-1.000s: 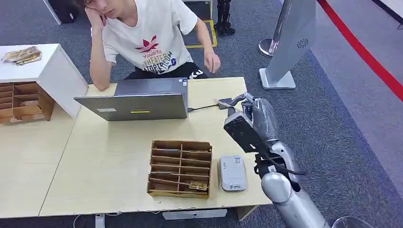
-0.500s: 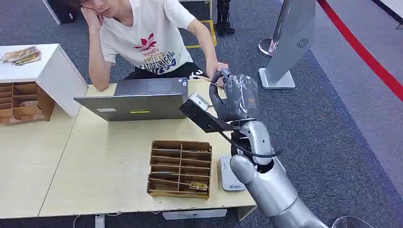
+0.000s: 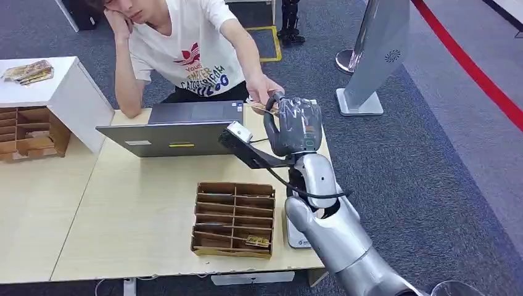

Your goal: Pass the card to the sensor for recognition and then transmit it.

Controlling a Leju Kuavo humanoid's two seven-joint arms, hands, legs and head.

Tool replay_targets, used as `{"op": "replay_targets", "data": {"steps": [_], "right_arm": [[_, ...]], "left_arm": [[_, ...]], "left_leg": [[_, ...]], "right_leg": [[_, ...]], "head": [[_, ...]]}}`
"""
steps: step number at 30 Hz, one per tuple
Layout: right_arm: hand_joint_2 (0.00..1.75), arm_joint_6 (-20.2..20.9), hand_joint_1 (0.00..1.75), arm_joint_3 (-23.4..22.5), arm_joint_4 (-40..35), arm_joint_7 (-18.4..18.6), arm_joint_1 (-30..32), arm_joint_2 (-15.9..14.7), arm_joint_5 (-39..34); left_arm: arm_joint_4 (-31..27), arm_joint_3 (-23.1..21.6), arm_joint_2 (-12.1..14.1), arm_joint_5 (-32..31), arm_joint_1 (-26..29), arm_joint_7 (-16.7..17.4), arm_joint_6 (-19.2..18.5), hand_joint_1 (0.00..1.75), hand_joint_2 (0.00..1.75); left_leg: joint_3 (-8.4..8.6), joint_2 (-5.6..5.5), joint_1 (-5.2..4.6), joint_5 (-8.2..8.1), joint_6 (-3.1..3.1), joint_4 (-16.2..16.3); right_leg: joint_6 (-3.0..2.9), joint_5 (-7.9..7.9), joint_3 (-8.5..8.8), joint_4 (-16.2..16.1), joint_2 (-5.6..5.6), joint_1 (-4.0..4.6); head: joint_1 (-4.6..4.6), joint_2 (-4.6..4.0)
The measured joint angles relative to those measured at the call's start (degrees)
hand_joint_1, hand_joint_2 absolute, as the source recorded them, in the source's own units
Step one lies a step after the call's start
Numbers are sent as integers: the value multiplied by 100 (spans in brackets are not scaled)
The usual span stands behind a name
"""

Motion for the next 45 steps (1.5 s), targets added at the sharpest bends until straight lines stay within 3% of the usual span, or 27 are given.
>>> {"op": "replay_targets", "data": {"steps": [7, 8, 9, 11, 12, 15, 20, 27, 28, 40, 42, 43, 45], "right_arm": [[175, 0, 175, 4, 411, 125, -55, 101, 715], [175, 0, 45, 4, 492, 142, -67, 116, 790], [175, 4, 0, 2, 569, 155, -72, 125, 862], [175, 89, 0, 4, 669, 184, -74, 142, 975], [0, 149, 0, 2, 711, 201, -75, 158, 1002], [0, 337, 0, 4, 820, 146, -71, 184, 936], [0, 525, 0, 15, 688, -402, 128, 251, -5], [0, 385, 0, 175, -593, -940, 840, 210, -1370], [175, 369, 0, 203, -777, -986, 935, 192, -1495], [175, -72, 0, 400, -2330, -1377, 2073, -321, -2198], [175, -105, 23, 404, -2488, -1403, 2234, -425, -2222], [175, -109, 173, 404, -2536, -1418, 2300, -459, -2235], [175, -107, 175, 407, -2621, -1421, 2439, -542, -2242]], "left_arm": [[0, -2, -11, -129, -15, 55, -35, 0, 0], [0, -2, -13, -144, -17, 59, -42, 0, 0], [0, -2, -17, -144, -17, 68, -44, 0, 0], [0, -2, -24, -144, -17, 70, -48, 0, 0], [0, -2, -28, -144, -18, 70, -48, 0, 0], [0, -2, -37, -120, -18, 70, -50, 0, 0], [0, -2, -35, 28, -6, 48, -37, 0, 0], [0, 7, -26, 291, 66, -94, 53, 0, 0], [0, 9, -26, 326, 79, -127, 61, 0, 0], [0, 190, 4, 649, 215, -350, 181, 0, 0], [0, 229, 7, 682, 230, -369, 197, 0, 0], [0, 247, 9, 686, 236, -372, 201, 0, 0], [0, 293, 13, 730, 252, -398, 216, 0, 0]], "left_leg": [[-1, 1, 1, 0, 0, 0], [-1, 0, 1, 0, 0, 0], [-1, 0, 1, 0, 0, 0], [-1, 1, 1, 0, 0, 0], [-1, 2, 1, 0, 0, 0], [-1, 3, 1, 0, 0, 0], [0, 1, 2, 0, 0, 0], [-3, 4, 1, -5, -2, -1], [-3, 4, 1, -7, -4, -1], [-3, 4, 1, -7, -3, -1], [-3, 4, 1, -9, 0, -1], [-3, 4, 1, -10, 0, -1], [-3, 4, 2, -10, 0, -1]], "right_leg": [[0, 0, -2, 0, 0, 0], [0, -1, -2, 0, 0, 0], [0, -1, -3, 0, 0, 0], [0, 0, -2, 0, 0, 0], [0, 0, -3, 0, 1, 0], [0, 0, -3, 0, 1, 0], [0, 0, -3, 0, 0, 0], [-1, -3, -8, -1, 1, 1], [-1, -3, -9, -1, 2, 1], [-1, -3, -8, -3, 2, 0], [-1, -3, -8, -3, 2, 0], [-1, -3, -8, -3, 2, 0], [-1, -3, -8, -3, 2, 0]], "head": [[2, 0], [2, 0], [2, 0], [2, 0], [2, 0], [2, 0], [2, 0], [2, 0], [2, 0], [2, 0], [2, 0], [2, 0], [2, 0]]}}
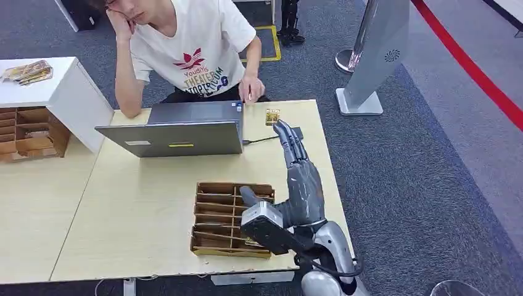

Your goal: Pass the card to the sensor for recognition and then transmit it.

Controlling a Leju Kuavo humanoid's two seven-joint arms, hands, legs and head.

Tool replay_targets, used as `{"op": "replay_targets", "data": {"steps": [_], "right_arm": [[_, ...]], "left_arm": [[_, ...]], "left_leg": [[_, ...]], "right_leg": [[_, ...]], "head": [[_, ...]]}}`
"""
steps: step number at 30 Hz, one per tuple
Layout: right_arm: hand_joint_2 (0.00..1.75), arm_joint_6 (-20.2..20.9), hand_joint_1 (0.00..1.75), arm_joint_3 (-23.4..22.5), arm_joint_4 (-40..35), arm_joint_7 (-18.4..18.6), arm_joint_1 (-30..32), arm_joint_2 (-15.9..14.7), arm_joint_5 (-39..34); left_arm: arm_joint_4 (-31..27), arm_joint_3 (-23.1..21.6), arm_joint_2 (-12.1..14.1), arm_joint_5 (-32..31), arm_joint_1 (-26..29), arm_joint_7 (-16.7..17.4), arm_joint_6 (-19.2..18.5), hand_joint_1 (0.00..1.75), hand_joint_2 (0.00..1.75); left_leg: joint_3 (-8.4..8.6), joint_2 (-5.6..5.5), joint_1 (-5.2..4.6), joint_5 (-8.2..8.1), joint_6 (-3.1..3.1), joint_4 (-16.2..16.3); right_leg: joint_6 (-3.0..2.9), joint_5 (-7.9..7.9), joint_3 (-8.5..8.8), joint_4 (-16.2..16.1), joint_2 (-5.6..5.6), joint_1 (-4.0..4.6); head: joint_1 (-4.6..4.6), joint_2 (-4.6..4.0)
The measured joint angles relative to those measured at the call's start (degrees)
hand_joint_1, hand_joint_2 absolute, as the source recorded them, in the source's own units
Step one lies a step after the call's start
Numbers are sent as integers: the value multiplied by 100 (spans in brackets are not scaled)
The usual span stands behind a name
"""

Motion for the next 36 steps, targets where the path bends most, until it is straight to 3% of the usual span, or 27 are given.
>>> {"op": "replay_targets", "data": {"steps": [6, 12, 14, 21, 22, 24, 27, 33, 35, 36], "right_arm": [[175, -11, 175, 2, -63, -2, 329, -120, 83], [175, -28, 173, 53, 11, 122, 421, -179, 627], [175, -39, 103, 79, 99, 175, 421, -188, 811], [175, -46, 103, 184, 464, 361, 355, -188, 1220], [175, -46, 28, 190, 500, 365, 344, -188, 1233], [175, -46, 47, 201, 562, 383, 322, -188, 1233], [175, -39, 58, 223, 632, 464, 291, -188, 1380], [175, -11, 108, 291, 986, 671, 97, -157, 1764], [175, 2, 98, 295, 1102, 728, 59, -135, 1812], [175, 9, 105, 295, 1176, 760, 39, -131, 1842]], "left_arm": [[0, 44, 11, 55, 30, -22, 13, 0, 0], [0, 44, 11, 65, 28, -20, 28, 0, 0], [0, 44, 11, 65, 28, -13, 26, 0, 0], [0, 44, 9, 44, 20, 22, 22, 0, 0], [0, 44, 11, 44, 19, 22, 20, 0, 0], [0, 44, 11, 44, 19, 22, 20, 0, 0], [0, 44, 11, 30, 18, 26, 17, 0, 0], [0, 44, 9, -15, -2, 63, -4, 0, 0], [0, 42, 9, -18, -10, 83, -9, 0, 0], [0, 42, 9, -18, -15, 90, -9, 0, 0]], "left_leg": [[0, 1, 1, 0, 0, -1], [0, 2, 1, 0, 0, -1], [0, 2, 0, 0, 0, -1], [0, 2, 0, 0, 0, -1], [0, 2, 0, 0, 0, -1], [0, 2, 1, 1, 0, -1], [0, 2, 0, 0, 0, -1], [0, 3, 1, 1, 0, -1], [0, 3, 1, 1, 0, -1], [0, 3, 1, 1, 0, -1]], "right_leg": [[0, 0, 0, 0, 0, 0], [0, 0, 1, 1, 0, 0], [0, 0, 1, 1, 0, 0], [0, 0, 1, 1, -1, 0], [0, 0, 1, 1, -1, 0], [0, 0, 1, 1, 0, 0], [0, 0, 1, 1, -1, 0], [0, 0, 1, 1, 0, 0], [0, 0, 2, 1, -1, 0], [0, 0, 2, 1, 0, 0]], "head": [[0, 0], [0, 0], [0, 0], [0, 0], [0, 0], [0, 0], [0, 0], [0, 0], [0, 0], [-2, 0]]}}
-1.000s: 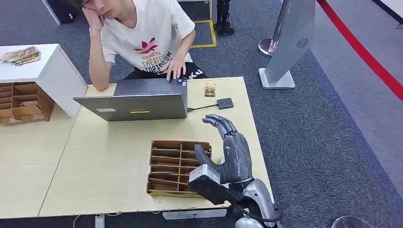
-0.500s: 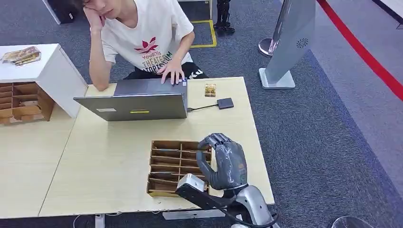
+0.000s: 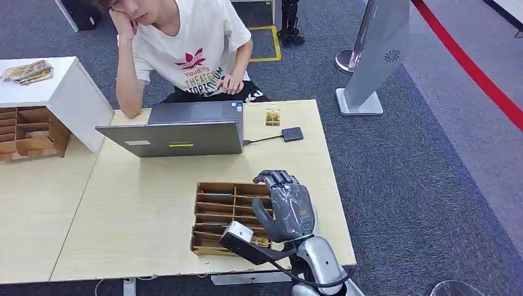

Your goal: Pass the card to the sensor for recognition and then transmit it.

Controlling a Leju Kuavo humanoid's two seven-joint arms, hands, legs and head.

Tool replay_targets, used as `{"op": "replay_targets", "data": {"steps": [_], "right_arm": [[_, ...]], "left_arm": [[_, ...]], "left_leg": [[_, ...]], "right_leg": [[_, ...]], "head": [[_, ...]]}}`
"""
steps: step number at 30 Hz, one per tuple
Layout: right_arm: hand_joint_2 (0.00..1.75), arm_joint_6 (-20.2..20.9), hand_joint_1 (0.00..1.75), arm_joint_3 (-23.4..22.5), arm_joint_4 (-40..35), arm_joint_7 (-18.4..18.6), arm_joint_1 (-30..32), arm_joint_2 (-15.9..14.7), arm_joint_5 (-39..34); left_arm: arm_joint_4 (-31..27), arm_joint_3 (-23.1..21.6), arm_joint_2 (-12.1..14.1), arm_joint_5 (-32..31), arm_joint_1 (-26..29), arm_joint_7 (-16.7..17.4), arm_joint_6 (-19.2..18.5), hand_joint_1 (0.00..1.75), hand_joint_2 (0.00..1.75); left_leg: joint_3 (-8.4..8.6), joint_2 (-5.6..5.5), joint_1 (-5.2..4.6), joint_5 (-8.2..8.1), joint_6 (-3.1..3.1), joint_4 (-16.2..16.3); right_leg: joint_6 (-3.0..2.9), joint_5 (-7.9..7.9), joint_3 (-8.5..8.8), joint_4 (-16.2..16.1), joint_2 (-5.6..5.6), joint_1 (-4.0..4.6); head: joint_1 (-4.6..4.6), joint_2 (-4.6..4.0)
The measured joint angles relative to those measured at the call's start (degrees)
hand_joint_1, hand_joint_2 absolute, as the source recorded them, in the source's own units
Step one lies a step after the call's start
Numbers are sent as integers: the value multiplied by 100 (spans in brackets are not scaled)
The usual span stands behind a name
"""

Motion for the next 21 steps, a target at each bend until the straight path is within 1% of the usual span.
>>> {"op": "replay_targets", "data": {"steps": [5, 6, 13, 14, 16, 17, 18, 19, 20, 21], "right_arm": [[175, 4, 106, 0, 59, 13, -15, 13, 9], [175, 15, 133, 0, 210, 68, -58, 46, 44], [175, 81, 133, 0, 464, 127, -146, 118, 107], [175, 83, 129, 0, 481, 127, -148, 127, 107], [175, 85, 127, 0, 512, 134, -152, 138, 109], [175, 92, 117, 0, 527, 140, -155, 140, 110], [175, 94, 113, 0, 538, 142, -156, 142, 112], [175, 101, 98, 0, 553, 142, -160, 142, 112], [175, 103, 70, 0, 573, 142, -162, 142, 112], [175, 116, 58, 0, 588, 142, -165, 142, 110]], "left_arm": [[0, 0, 0, -7, -4, 0, -7, 0, 0], [0, -2, 0, -15, -7, 2, -15, 0, 0], [0, -13, 0, -35, -18, 9, -35, 0, 0], [0, -13, -2, -33, -19, 11, -35, 0, 0], [0, -13, 0, -35, -20, 11, -35, 0, 0], [0, -13, 0, -35, -20, 13, -35, 0, 0], [0, -15, 0, -35, -21, 17, -35, 0, 0], [0, -15, 0, -35, -21, 17, -35, 0, 0], [0, -17, 0, -35, -21, 17, -35, 0, 0], [0, -17, 0, -35, -21, 17, -35, 0, 0]], "left_leg": [[0, 0, 0, 0, 0, 0], [0, 0, 0, 0, 0, 0], [0, 0, 0, 0, 0, 0], [0, 0, 0, 0, 0, 0], [0, 0, 0, 0, 0, 0], [0, 0, 0, 0, 0, 0], [0, 0, 0, 0, 0, 0], [0, 0, 0, 0, 0, 0], [0, 0, 0, 0, 0, 0], [0, 0, 0, 0, 0, 0]], "right_leg": [[0, 0, 0, 0, 0, 0], [0, 0, 0, 0, 0, 0], [0, 0, 0, 0, 0, 0], [0, 0, 0, 0, 0, 0], [0, 0, 0, 0, 0, 0], [0, 0, 0, 0, 0, 0], [0, 0, 0, 0, 0, 0], [0, 0, 0, 0, 0, 0], [0, 0, 0, 0, 0, 0], [0, 0, 0, 0, 0, 0]], "head": [[2, 0], [2, 0], [2, 0], [2, 0], [2, 0], [2, 0], [2, 0], [2, 0], [2, 0], [2, 0]]}}
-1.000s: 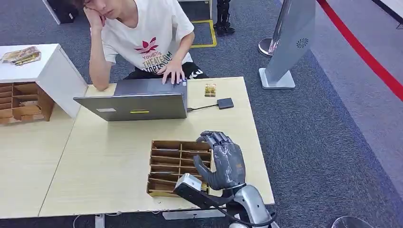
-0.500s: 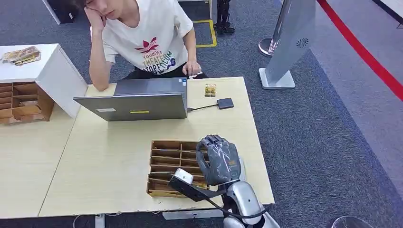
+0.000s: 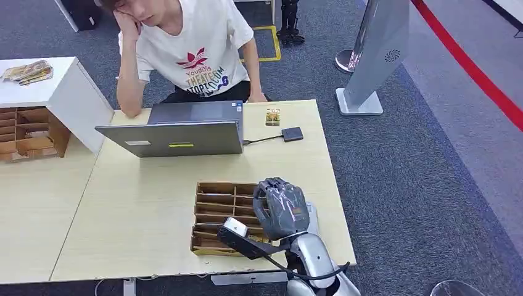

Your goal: Pass the card to the sensor for recognition and then transmit it.

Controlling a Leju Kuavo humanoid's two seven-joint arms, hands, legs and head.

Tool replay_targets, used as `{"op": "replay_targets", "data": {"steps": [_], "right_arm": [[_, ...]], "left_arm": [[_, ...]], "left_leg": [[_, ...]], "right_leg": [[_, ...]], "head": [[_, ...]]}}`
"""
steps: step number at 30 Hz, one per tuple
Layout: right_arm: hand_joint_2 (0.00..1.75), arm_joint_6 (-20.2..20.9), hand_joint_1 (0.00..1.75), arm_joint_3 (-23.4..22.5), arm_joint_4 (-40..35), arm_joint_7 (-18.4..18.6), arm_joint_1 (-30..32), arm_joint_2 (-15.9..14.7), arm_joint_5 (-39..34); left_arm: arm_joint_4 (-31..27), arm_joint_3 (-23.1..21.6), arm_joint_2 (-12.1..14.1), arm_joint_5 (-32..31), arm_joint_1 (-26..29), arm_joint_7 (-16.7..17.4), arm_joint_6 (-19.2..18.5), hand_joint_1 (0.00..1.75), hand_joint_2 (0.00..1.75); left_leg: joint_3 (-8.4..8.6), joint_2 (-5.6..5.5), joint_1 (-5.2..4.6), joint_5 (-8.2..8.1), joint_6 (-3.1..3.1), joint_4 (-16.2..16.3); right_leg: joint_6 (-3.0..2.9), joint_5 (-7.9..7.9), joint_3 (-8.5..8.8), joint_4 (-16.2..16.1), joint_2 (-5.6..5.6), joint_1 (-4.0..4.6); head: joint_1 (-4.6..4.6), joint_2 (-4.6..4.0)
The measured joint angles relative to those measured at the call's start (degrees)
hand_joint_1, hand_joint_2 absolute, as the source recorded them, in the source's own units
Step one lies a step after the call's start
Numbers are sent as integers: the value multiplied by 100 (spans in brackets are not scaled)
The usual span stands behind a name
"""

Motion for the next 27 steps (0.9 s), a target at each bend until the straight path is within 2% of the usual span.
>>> {"op": "replay_targets", "data": {"steps": [3, 4, 12, 27], "right_arm": [[175, 7, 65, 0, 46, 0, -9, 0, 0], [175, 17, 72, 0, 57, 0, -12, 0, 0], [175, 92, 61, 0, 74, -2, -20, 31, -24], [175, 146, 75, 0, 175, 0, -66, 50, -37]], "left_arm": [[0, -2, 0, 0, 0, 2, -7, 0, 0], [0, -4, 0, 0, 0, 2, -9, 0, 0], [0, -15, 0, 11, -3, 2, -11, 0, 0], [0, -33, 0, 39, -8, 11, -15, 0, 0]], "left_leg": [[0, 0, 0, 0, 0, 0], [0, 0, 0, 0, 0, 0], [0, 0, 0, 0, 0, 0], [0, 0, 0, 0, 0, 0]], "right_leg": [[0, 0, 0, 0, 0, 0], [0, 0, 0, 0, 0, 0], [0, 0, 0, 0, 0, 0], [0, 0, 0, 0, 0, 0]], "head": [[0, 0], [0, 0], [0, 0], [0, 0]]}}
